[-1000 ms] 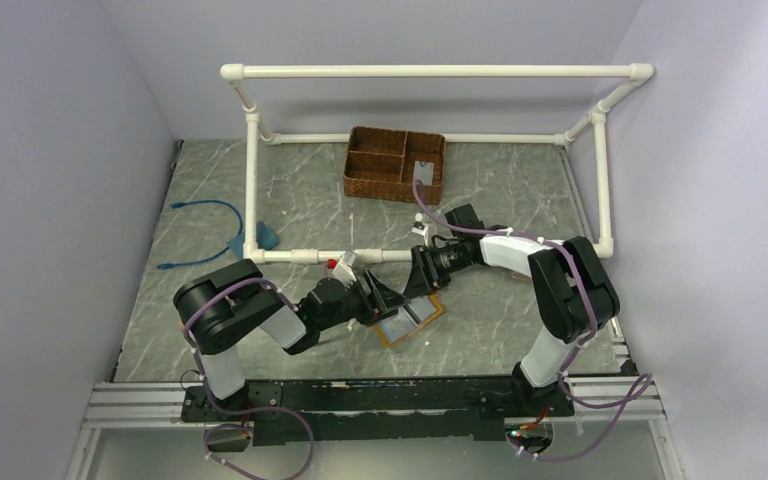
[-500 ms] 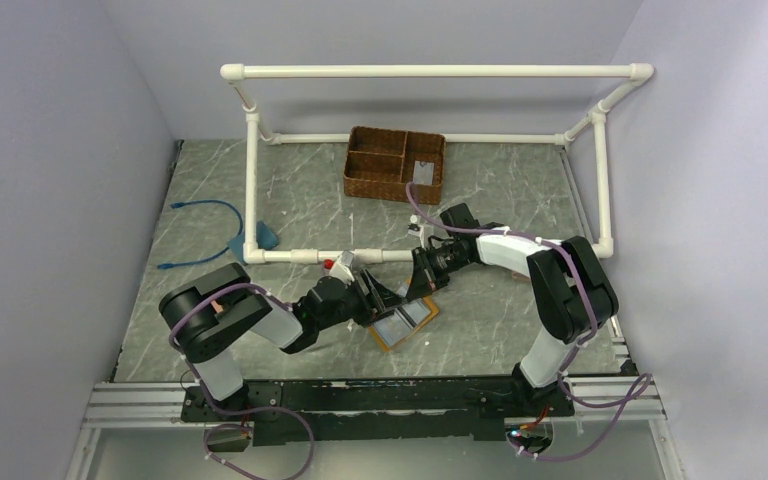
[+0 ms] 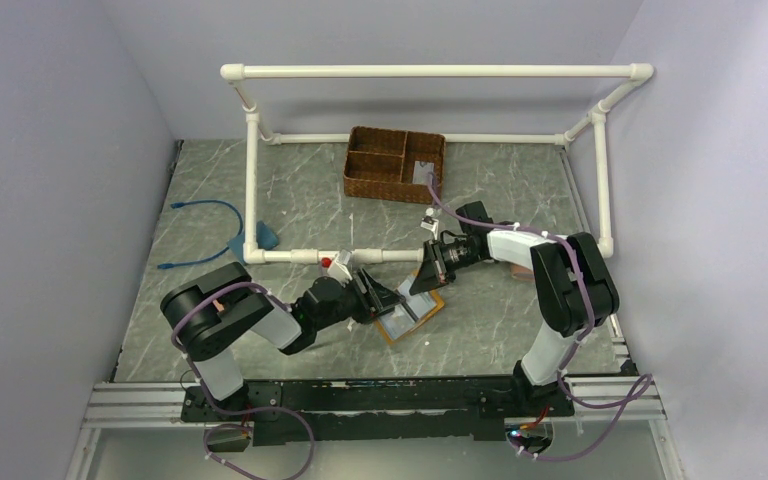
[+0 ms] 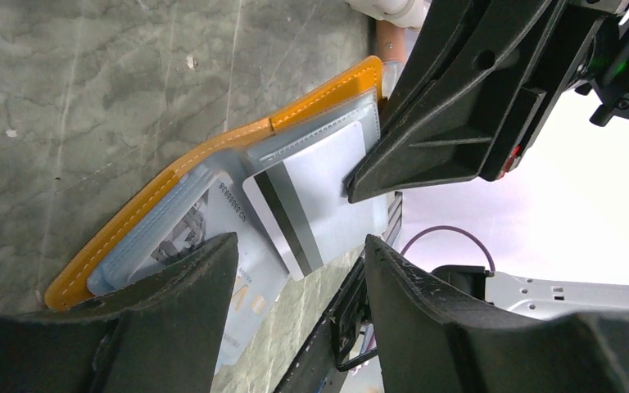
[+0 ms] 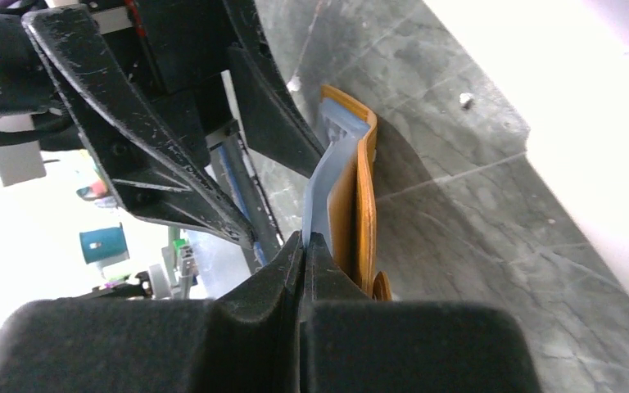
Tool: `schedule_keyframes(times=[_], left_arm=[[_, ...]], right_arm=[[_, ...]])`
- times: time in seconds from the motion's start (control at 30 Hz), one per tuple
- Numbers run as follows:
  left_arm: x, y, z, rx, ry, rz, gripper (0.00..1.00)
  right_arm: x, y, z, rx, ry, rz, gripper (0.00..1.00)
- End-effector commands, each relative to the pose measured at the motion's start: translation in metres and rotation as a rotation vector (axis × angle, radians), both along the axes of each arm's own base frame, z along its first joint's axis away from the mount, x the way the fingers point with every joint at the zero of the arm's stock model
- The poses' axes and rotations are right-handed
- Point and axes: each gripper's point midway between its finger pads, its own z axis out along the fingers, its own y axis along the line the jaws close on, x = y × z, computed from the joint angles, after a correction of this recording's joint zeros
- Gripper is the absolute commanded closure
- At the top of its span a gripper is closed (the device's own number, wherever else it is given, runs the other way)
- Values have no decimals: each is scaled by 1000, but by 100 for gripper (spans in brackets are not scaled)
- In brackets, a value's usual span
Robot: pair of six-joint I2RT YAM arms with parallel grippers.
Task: Take the credit cards out of the card holder
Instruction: Remove the credit card from the card holder.
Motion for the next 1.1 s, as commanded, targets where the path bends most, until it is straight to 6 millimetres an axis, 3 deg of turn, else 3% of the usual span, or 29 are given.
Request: schedule_keyframes(times=[0.0, 0.6, 0.77, 0.97, 1.07], left_arm=[[4, 0, 0, 22, -33, -5, 36], [15, -12, 18, -124, -92, 20, 52], [17, -13, 26, -174, -131, 13, 67], [16, -10, 30, -206, -148, 2, 97], [14, -5, 27, -206, -143, 1, 100]], right_arm=[[-6, 12, 32, 176, 30, 41, 100], [-8, 11, 36, 249, 124, 34, 100], [-8, 10, 34, 245, 134, 29, 100], [-1, 5, 19, 186, 133, -3, 100], [4, -1, 14, 167, 131, -22, 100]])
